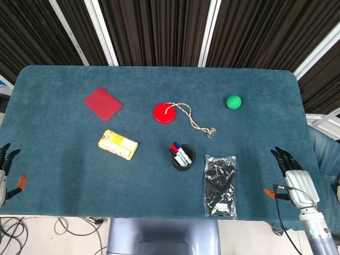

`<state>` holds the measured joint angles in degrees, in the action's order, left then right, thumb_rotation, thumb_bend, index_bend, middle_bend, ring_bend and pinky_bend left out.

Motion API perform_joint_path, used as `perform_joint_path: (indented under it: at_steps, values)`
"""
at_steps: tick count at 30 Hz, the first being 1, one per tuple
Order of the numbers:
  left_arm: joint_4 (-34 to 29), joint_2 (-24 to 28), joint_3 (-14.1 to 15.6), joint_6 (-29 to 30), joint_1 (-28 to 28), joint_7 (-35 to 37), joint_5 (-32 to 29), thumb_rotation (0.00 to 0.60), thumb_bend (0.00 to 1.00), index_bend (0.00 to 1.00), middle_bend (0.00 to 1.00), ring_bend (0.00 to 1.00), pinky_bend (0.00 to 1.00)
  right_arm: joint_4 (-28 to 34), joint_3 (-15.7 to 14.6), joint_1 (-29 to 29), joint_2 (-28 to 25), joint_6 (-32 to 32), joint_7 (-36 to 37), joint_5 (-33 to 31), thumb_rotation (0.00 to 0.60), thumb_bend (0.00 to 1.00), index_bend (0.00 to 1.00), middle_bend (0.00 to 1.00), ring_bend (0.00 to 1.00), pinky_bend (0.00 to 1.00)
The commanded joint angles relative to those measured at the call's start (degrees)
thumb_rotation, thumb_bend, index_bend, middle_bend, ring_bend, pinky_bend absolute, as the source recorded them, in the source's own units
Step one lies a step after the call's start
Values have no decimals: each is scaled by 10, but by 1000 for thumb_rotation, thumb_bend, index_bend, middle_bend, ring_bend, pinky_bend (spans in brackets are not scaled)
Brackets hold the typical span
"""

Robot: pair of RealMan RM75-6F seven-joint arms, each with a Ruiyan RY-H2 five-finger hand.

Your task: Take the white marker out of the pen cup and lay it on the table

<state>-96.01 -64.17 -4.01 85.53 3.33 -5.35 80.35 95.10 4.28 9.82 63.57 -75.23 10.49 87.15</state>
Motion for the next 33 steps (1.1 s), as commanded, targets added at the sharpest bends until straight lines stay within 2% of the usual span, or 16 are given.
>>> perform_joint_path:
  at_steps: [1,2,3,5,8,12,21,28,33]
  values:
    - [-1,-2,-2,3,-1,0,-3,600,384,131,0,0,35,10,13,86,-69,133,170,3,600,120,0,0,1,175]
    - [0,-2,-3,3,-1,1,-4,600,384,131,0,0,35,9,17,103,-74,155,216,5,600,122,0,0,0,175]
    - [-1,-2,-3,1,-1,1,-6,600,384,131,0,0,35,3,32,145,-77,212,327,0,600,129,0,0,0,175]
    - [-2,-1,-3,-1,-1,0,-8,600,384,132,0,0,35,-24,32,178,-84,250,418,25,600,162,12,0,0,175]
    - [-3,-1,-4,-4,0,-3,-14,600,385,136,0,0,35,-63,28,216,-76,278,501,54,600,232,56,0,0,175]
    - [-5,-1,-6,-8,1,-3,-21,600,386,138,0,0,35,-95,22,272,-54,321,562,77,600,282,103,0,0,175]
    - [-7,-1,-6,-10,1,-4,-25,600,386,138,0,0,35,-113,25,352,-19,375,635,69,600,286,214,0,0,175]
    - [-9,0,-7,-13,2,-2,-27,600,387,138,0,0,35,-127,32,400,27,424,603,31,600,290,251,0,0,175]
    - [-10,1,-7,-15,2,0,-29,600,387,138,0,0,35,-148,36,425,62,461,549,-4,600,385,262,0,0,175]
